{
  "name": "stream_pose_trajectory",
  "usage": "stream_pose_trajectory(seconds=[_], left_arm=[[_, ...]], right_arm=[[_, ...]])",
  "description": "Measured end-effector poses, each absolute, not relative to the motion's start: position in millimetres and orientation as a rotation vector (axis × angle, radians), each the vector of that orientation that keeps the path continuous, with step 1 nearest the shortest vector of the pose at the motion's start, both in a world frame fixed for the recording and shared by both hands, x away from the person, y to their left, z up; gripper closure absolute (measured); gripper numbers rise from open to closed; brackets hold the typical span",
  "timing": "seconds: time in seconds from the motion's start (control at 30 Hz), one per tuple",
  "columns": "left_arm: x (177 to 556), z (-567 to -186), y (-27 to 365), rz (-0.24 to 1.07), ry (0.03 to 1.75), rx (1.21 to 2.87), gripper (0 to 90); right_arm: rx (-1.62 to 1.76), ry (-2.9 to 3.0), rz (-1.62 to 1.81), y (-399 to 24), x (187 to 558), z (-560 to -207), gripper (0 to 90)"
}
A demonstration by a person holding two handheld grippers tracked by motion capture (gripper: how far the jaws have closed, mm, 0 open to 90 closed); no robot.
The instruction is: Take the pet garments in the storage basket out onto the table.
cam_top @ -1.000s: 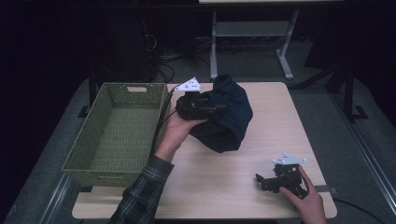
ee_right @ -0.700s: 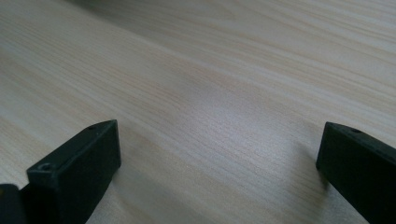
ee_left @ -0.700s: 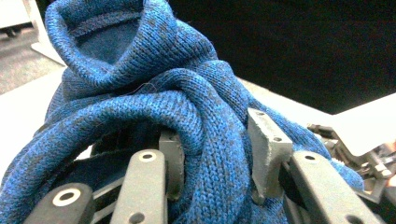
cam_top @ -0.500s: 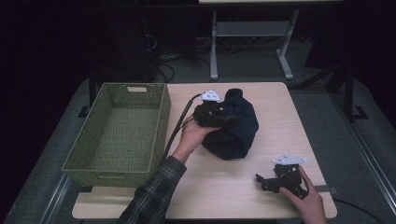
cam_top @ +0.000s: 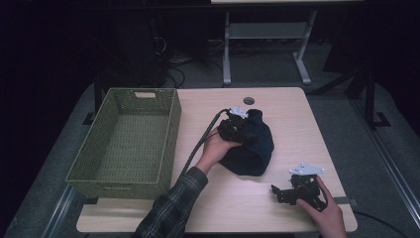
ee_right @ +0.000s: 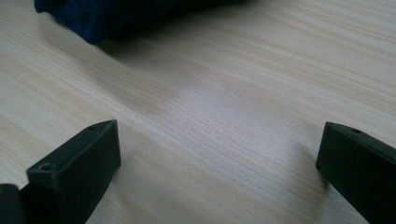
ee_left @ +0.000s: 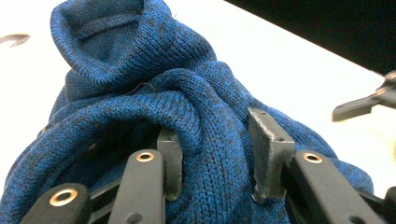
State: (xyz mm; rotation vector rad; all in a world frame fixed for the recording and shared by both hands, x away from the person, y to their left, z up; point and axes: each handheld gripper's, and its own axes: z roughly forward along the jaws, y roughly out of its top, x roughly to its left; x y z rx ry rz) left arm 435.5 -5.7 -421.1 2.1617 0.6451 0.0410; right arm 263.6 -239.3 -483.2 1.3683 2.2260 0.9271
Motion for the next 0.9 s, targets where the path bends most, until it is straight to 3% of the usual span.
stream_pose_trajectory(seconds=[0.23,0.57,0.9], left_arm=[[437.7,-435.0,-15.5,0.052,0.660,2.217,56.4],[439.7,-431.2,-11.6,0.095,0.682,2.215,30.3],[424.8,-408.8,2.2,0.158,0.662,2.226,20.8]], right_arm=[[1.368,2.227,0.923,-239.4,263.5,-483.1,0.0],[1.367,2.229,0.925,-239.3,263.2,-483.2,0.0],[1.373,2.227,0.925,-239.1,262.9,-483.1,0.0]])
